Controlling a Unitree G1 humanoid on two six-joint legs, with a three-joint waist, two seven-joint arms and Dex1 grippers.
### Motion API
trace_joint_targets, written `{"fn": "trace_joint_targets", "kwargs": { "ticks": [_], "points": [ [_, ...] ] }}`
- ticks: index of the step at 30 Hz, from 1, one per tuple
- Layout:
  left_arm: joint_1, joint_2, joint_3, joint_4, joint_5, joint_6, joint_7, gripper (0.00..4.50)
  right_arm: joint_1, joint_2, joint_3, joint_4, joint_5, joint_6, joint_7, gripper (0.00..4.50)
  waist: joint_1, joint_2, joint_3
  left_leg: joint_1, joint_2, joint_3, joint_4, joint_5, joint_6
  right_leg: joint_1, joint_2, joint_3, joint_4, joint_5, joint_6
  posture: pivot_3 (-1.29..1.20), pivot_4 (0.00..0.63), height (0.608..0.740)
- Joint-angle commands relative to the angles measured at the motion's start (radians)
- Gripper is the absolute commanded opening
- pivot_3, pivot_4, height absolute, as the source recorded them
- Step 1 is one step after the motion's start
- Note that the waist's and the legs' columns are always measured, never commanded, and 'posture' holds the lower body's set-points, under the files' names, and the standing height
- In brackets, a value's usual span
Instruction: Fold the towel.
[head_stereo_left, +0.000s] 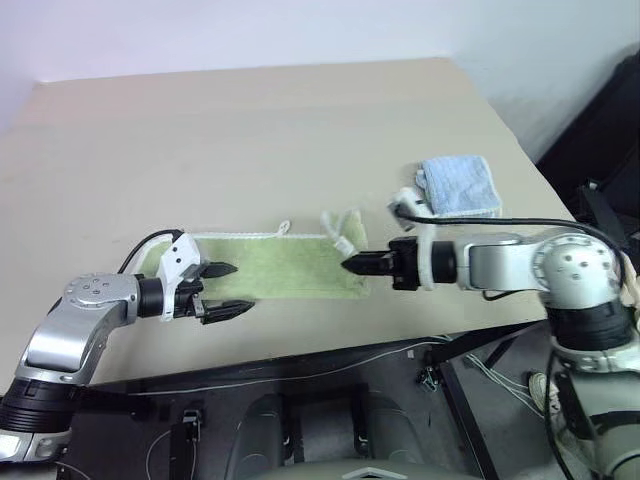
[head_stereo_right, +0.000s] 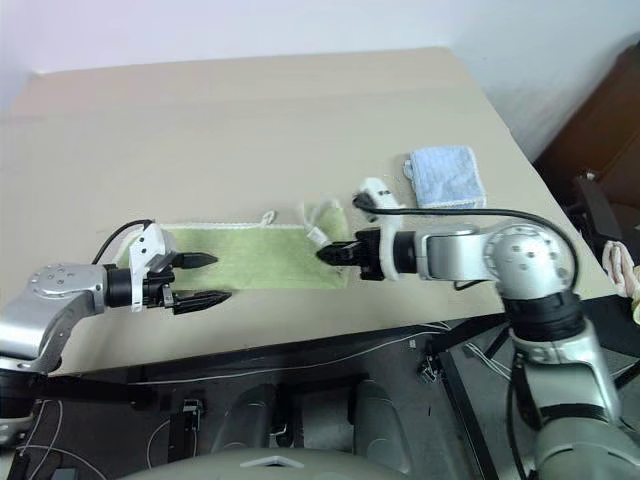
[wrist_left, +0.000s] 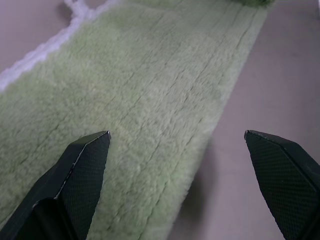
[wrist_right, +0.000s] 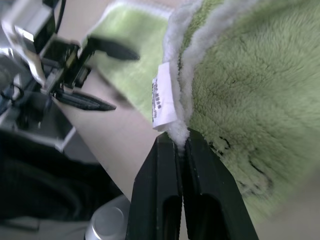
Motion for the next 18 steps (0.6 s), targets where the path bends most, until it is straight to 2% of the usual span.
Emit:
{"fn": "trace_joint_targets", "kwargs": {
  "ticks": [1, 9, 12, 18],
  "points": [
    [0.009, -0.003, 0.008, 0.001, 0.009, -0.040, -0.004, 4.50, -0.033, 0.046, 0.019, 0.008, -0.089, 0.005, 0.056, 0.03, 0.001, 0.000, 0.000, -0.001, 0.000, 0.000, 0.001, 0.000, 0.000, 0.000, 0.000, 0.000, 0.000, 0.000, 0.000, 0.00, 0.150, 0.740],
    [0.037, 0.001, 0.028, -0.059, -0.010, -0.010, 0.026, 4.50, -0.023, 0.179, 0.054, 0.031, -0.241, 0.021, 0.135, 0.03, -0.002, 0.000, 0.000, -0.002, 0.000, 0.000, 0.002, -0.001, 0.001, -0.001, 0.000, -0.001, 0.002, 0.001, 0.002, 0.00, 0.150, 0.740],
    [0.029, 0.002, 0.036, -0.089, -0.011, 0.018, 0.057, 4.50, -0.003, 0.212, 0.041, 0.042, -0.280, 0.027, 0.151, 0.75, -0.002, 0.000, 0.000, -0.002, 0.000, 0.000, 0.003, -0.001, 0.001, -0.001, 0.000, -0.001, 0.004, 0.002, 0.003, 0.00, 0.150, 0.740],
    [-0.006, -0.006, 0.065, -0.175, -0.071, 0.116, 0.106, 4.50, 0.022, 0.256, -0.047, 0.034, -0.280, 0.038, 0.155, 2.76, -0.001, 0.000, 0.000, -0.002, -0.001, 0.000, 0.006, -0.001, 0.001, -0.001, 0.000, -0.001, 0.008, 0.002, 0.003, 0.00, 0.150, 0.740]
  ]
}}
